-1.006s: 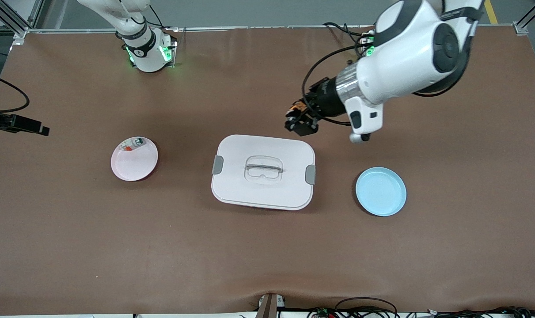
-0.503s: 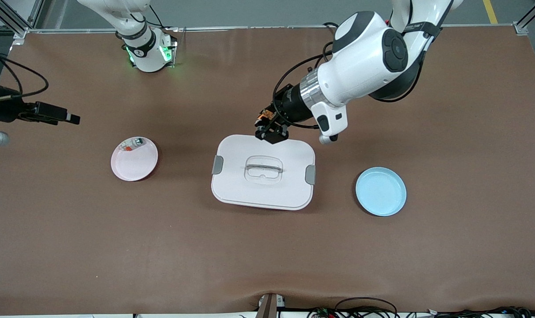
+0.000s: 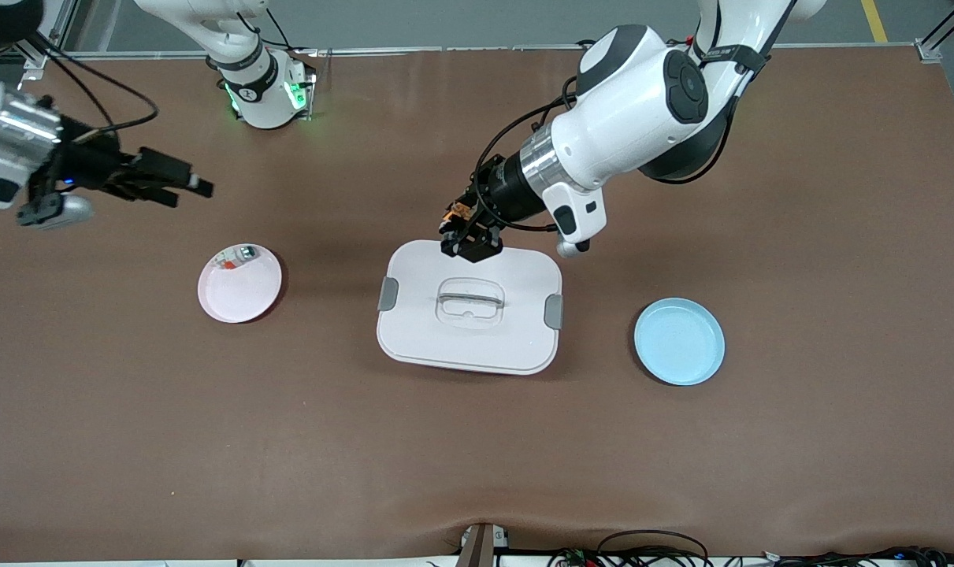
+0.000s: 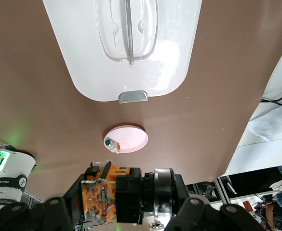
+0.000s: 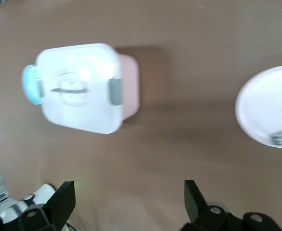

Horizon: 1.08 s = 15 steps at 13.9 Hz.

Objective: Transfer orange switch to right arm and place
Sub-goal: 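Hold the switch up while the right gripper reaches toward it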

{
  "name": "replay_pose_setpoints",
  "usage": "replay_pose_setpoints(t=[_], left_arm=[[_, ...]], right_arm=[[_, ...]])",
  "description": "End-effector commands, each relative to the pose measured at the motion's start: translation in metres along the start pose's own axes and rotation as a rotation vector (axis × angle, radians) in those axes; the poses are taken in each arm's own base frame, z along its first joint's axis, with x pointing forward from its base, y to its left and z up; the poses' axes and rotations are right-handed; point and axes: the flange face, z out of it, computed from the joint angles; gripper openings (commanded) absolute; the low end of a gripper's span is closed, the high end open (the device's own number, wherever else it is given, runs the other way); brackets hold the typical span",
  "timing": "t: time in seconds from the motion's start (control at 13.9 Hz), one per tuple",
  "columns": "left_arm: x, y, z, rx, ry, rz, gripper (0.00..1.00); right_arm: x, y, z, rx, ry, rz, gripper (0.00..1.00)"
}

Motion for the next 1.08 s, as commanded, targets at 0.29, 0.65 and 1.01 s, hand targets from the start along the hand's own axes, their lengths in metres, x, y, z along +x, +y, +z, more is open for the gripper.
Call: replay_pose_setpoints(t=[0.29,0.65,1.01], left_arm=[[-0.012,0.0,-0.004,-0.013,-0.017,-0.004,0.28],[-0.013,0.0,-0.005,-0.014,-0.018,-0.003,0.28],[-0.028,-0.012,0.004,0.005,-0.024,0.021,0.28]], right_arm=[[-0.016,-0.052,0.023,0.162,0.024,0.085,1.0],[-0.027,-0.101,0.03,0.238,0.079,0.08,1.0],[-0.043,-0.168,0.061,0.274,0.161,0.008,1.0]])
